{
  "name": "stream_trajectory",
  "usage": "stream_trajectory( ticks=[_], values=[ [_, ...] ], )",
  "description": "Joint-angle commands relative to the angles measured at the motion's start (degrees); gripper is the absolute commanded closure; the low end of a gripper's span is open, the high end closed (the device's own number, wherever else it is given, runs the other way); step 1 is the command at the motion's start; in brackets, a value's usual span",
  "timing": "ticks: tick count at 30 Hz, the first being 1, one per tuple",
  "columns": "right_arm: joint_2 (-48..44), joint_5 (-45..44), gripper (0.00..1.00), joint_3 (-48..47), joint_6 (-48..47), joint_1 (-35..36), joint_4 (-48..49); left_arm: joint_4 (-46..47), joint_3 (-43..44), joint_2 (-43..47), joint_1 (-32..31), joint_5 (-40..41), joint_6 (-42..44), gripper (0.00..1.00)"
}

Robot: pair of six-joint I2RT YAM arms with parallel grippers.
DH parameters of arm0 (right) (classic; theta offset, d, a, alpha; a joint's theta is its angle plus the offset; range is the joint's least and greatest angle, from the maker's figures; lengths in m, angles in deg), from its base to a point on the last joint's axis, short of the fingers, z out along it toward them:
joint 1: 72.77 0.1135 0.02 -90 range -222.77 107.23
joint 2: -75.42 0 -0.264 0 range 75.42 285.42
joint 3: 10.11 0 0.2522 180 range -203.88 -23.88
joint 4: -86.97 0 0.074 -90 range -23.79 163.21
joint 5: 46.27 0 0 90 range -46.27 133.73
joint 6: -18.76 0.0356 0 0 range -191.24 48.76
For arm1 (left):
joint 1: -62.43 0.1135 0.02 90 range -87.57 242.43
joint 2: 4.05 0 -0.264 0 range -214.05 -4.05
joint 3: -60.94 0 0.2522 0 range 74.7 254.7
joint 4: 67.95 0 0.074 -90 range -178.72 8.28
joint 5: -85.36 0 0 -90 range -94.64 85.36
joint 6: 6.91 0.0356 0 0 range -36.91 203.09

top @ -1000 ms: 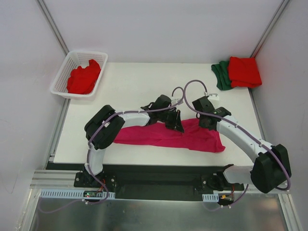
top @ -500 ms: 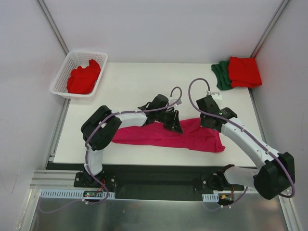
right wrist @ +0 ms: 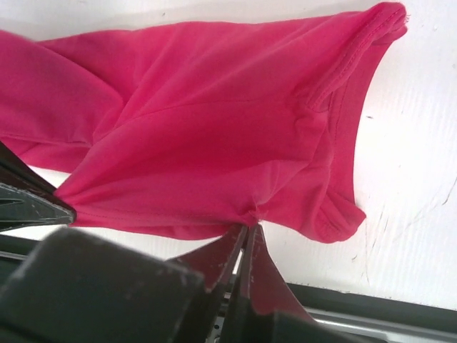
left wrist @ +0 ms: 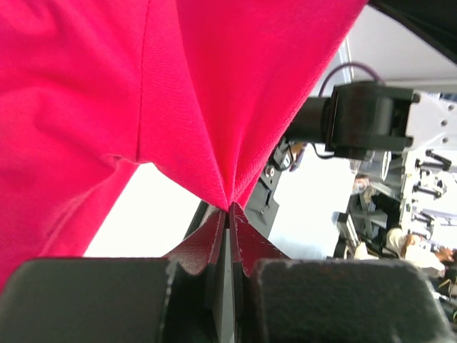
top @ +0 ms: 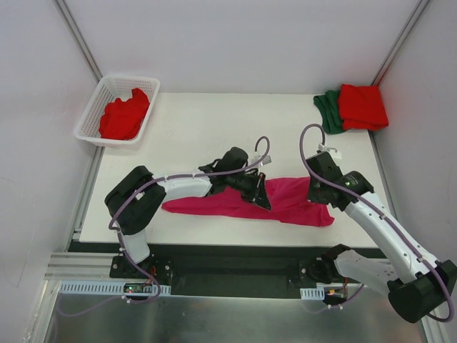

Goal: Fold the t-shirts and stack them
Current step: Fold the other side of the tshirt into a rectangle

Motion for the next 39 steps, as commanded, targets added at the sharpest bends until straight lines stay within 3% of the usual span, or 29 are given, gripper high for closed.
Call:
stream_trajectory(
  ticks=[1, 4, 7, 11, 12, 15, 20, 26, 29, 39],
  values=[
    [-2.47, -0.73, 0.99, -3.33, 0.45, 0.34, -7.21, -1.01, -0.84, 1.89, -1.28, -3.10, 0.11, 0.99],
    [-2.83, -0.29, 0.99, -4.30, 0.02, 0.34, -9.32, -1.01, 0.22, 0.40, -1.89, -4.06, -0.07, 0.94],
    [-2.21, 0.68, 0.98, -4.91, -0.51, 0.43, -10.99, -1.01, 1.45, -1.27, -2.69, -5.03, -0.42, 0.82],
    [-2.65, 0.42, 0.84, -4.56, -0.51, 0.34, -11.43, -1.10, 2.24, -2.42, -3.39, -5.38, -0.42, 0.48],
    [-3.17, 0.16, 0.79, -4.48, -0.34, 0.34, -11.52, -1.10, 2.24, -2.60, -3.39, -5.30, -0.42, 0.31],
    [-3.88, -1.25, 0.67, -4.56, -0.08, 0.43, -11.61, -1.10, 2.07, -2.60, -3.39, -4.77, -0.16, 0.14],
    [-3.79, -1.95, 0.61, -4.92, -0.25, 0.34, -11.96, -1.01, 2.59, -3.21, -3.39, -4.68, 0.02, 0.12],
    [-3.00, -2.66, 0.61, -4.04, -0.43, 0.35, -11.00, -1.01, 3.91, -4.27, -3.39, -4.77, 0.11, 0.11],
    [-2.48, -2.05, 0.61, -3.34, -0.34, 0.35, -9.68, -0.92, 4.44, -4.97, -3.39, -4.59, 0.28, 0.16],
    [-5.28, 2.70, 0.63, 9.14, 3.61, 0.96, -0.10, 0.13, 8.57, -10.24, -4.44, -4.06, 1.07, 0.19]
  ],
)
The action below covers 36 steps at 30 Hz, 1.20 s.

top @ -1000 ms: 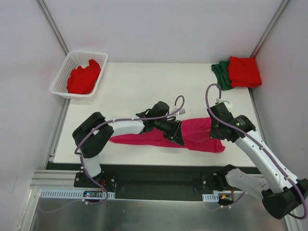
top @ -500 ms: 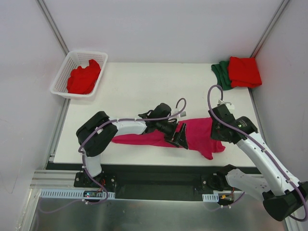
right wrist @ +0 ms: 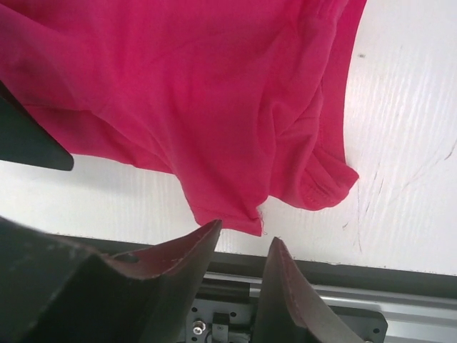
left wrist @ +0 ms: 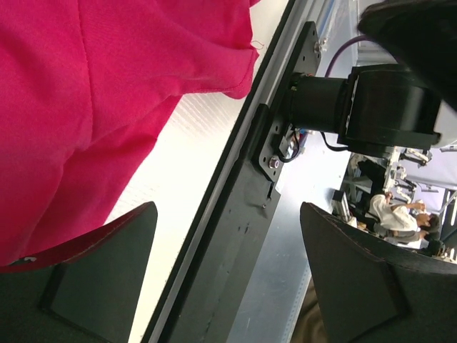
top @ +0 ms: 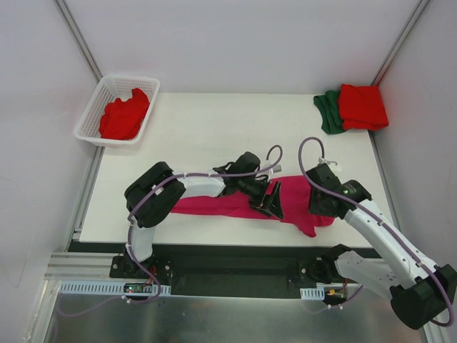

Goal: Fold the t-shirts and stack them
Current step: Fold the other side of the tshirt into a rectangle

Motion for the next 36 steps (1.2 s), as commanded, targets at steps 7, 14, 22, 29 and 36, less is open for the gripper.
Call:
stream_trajectory(
  ticks=[7, 14, 22, 29, 36],
  values=[
    [-1.82, 3.98, 0.64, 8.32, 6.72, 2.67, 5.93, 2.65, 3.43, -2.99, -1.71, -0.22, 1.05, 0.19],
    [-0.23, 3.27, 0.64, 8.93, 9.71, 6.28, 3.82, 3.09, 3.43, -3.35, -1.71, -0.22, 0.70, 0.18],
    [0.82, 3.54, 0.64, 11.39, 11.55, 8.65, 4.08, 3.97, 3.08, -3.70, -1.71, -0.48, 0.08, 0.18],
    [2.05, 3.19, 0.64, 12.89, 13.22, 10.50, 5.40, 4.32, 2.12, -2.91, -1.45, -0.39, 0.08, 0.18],
    [4.16, 3.01, 0.64, 13.68, 14.45, 12.95, 5.93, 5.02, -1.57, 0.60, 0.66, 0.48, 0.87, 0.18]
  ],
)
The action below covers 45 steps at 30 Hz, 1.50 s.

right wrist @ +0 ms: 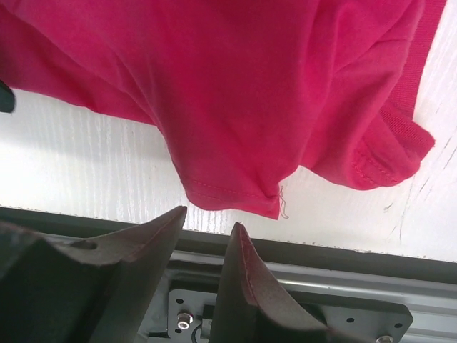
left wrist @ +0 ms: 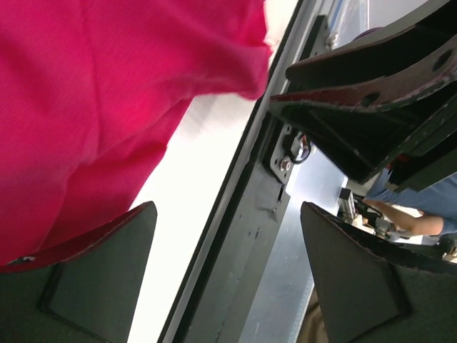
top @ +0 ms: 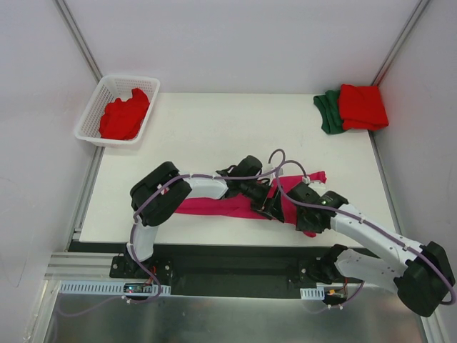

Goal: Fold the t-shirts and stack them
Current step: Fold the other side of the tshirt into a rectangle

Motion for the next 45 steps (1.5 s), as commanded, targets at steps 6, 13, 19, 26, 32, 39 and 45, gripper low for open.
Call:
stream_trajectory(
  ticks=[6, 13, 19, 26, 32, 39, 45],
  values=[
    [0.95, -3.84, 0.54, 1.47, 6.00, 3.55, -3.81, 2.67, -4.67, 5.53, 4.85, 0.11, 1.14, 0.18],
    [1.12, -8.24, 0.41, 1.21, 9.53, 3.81, -6.37, 2.67, -4.58, 5.18, 5.38, -0.68, 1.31, 0.19],
    [4.90, -7.01, 0.39, 1.47, 9.62, 3.81, -2.25, 2.76, -4.49, 5.01, 5.38, -0.68, 1.31, 0.19],
    [8.07, -5.87, 0.44, 2.08, 9.62, 3.81, 1.19, 2.76, -4.76, 5.01, 5.82, -1.12, 1.40, 0.19],
    [8.69, -5.34, 0.75, 2.87, 9.88, 3.81, 2.15, 2.76, -5.11, 4.92, 6.08, -1.03, 1.49, 0.19],
    [8.60, -5.43, 0.90, 2.79, 9.88, 3.81, 2.07, 2.76, -5.02, 4.74, 6.08, -1.12, 1.49, 0.20],
    [7.64, -6.22, 0.94, 1.82, 10.05, 3.73, 0.23, 2.76, -5.20, 4.83, 6.08, -1.12, 1.49, 0.20]
  ],
)
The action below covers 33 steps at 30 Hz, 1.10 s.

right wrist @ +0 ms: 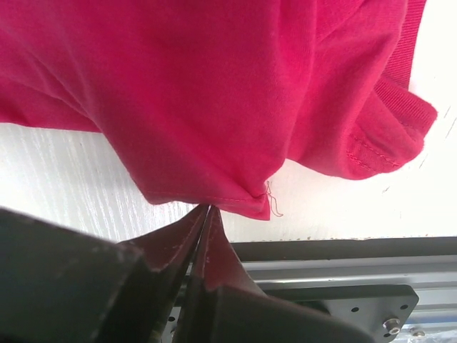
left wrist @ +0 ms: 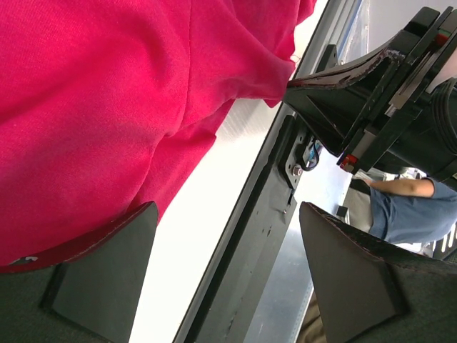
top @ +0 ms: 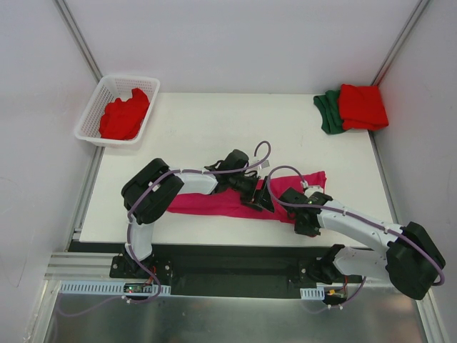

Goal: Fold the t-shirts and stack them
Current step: Fold the other side of the tshirt into a rectangle

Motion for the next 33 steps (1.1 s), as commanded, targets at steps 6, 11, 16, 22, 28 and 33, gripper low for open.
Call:
stream_trajectory(
  ticks=[6, 11, 16, 22, 28, 33],
  values=[
    [-3.42, -5.51, 0.54, -4.29, 1.47, 0.36, -6.31, 1.62, -0.17, 1.86, 0.46, -1.21, 1.34, 0.20],
    [-0.44, -7.01, 0.51, -5.97, 0.07, 0.27, -5.44, 1.62, 0.53, 1.51, 0.46, -1.56, 1.34, 0.20],
    [3.78, -3.68, 0.51, -5.79, -0.99, 0.27, -0.78, 1.27, 0.80, 1.59, 0.64, -1.56, 1.42, 0.21],
    [5.90, -2.01, 0.57, -5.09, -1.34, 0.18, 2.03, 1.18, -0.26, 1.95, 1.08, -1.47, 1.51, 0.21],
    [5.72, -1.13, 0.92, -3.95, -1.43, 0.27, 2.91, 1.18, 0.09, 1.77, 1.17, -1.38, 1.51, 0.21],
    [3.88, -1.65, 0.99, -3.77, -1.08, 0.19, 2.04, 1.18, -0.08, 1.86, 1.17, -1.38, 1.51, 0.21]
  ],
)
